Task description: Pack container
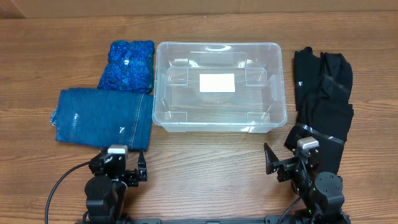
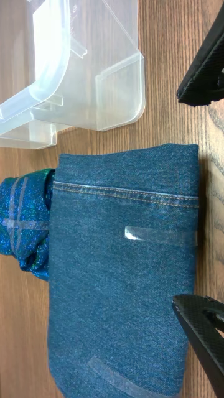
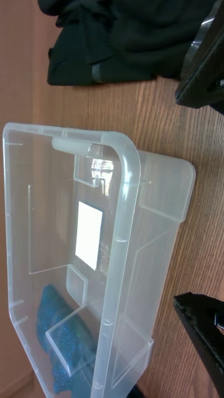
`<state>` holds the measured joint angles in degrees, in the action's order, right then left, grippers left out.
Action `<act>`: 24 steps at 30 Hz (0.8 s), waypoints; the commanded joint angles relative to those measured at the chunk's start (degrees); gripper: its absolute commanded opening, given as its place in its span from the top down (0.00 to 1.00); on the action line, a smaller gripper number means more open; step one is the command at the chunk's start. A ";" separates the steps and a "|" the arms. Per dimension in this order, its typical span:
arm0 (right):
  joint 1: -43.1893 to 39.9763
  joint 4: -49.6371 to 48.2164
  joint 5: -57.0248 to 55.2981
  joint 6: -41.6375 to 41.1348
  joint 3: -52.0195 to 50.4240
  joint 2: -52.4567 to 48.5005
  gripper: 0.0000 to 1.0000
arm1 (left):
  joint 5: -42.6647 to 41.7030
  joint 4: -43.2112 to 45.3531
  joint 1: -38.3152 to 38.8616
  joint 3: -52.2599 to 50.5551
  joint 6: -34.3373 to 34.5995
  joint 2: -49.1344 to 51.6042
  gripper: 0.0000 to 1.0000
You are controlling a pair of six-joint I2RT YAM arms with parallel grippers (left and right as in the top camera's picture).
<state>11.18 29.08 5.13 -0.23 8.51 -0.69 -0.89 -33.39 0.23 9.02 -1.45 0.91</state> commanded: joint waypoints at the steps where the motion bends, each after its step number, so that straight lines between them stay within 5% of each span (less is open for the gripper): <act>1: -0.33 -0.11 0.09 -0.24 -0.42 0.52 0.00 | -0.61 0.24 -0.04 -0.37 0.81 -0.66 0.00; 22: -0.33 -0.11 0.09 -0.24 -0.42 0.52 0.00 | -0.61 0.26 -0.04 -0.37 0.70 -0.66 0.00; 24: -0.33 -0.11 0.09 -0.24 -0.42 0.52 0.00 | 1.27 5.44 -0.04 -0.42 -0.92 -0.66 0.00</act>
<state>11.18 29.08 5.15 -0.21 8.51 -0.67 -0.80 -32.08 0.23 8.84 -1.50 0.91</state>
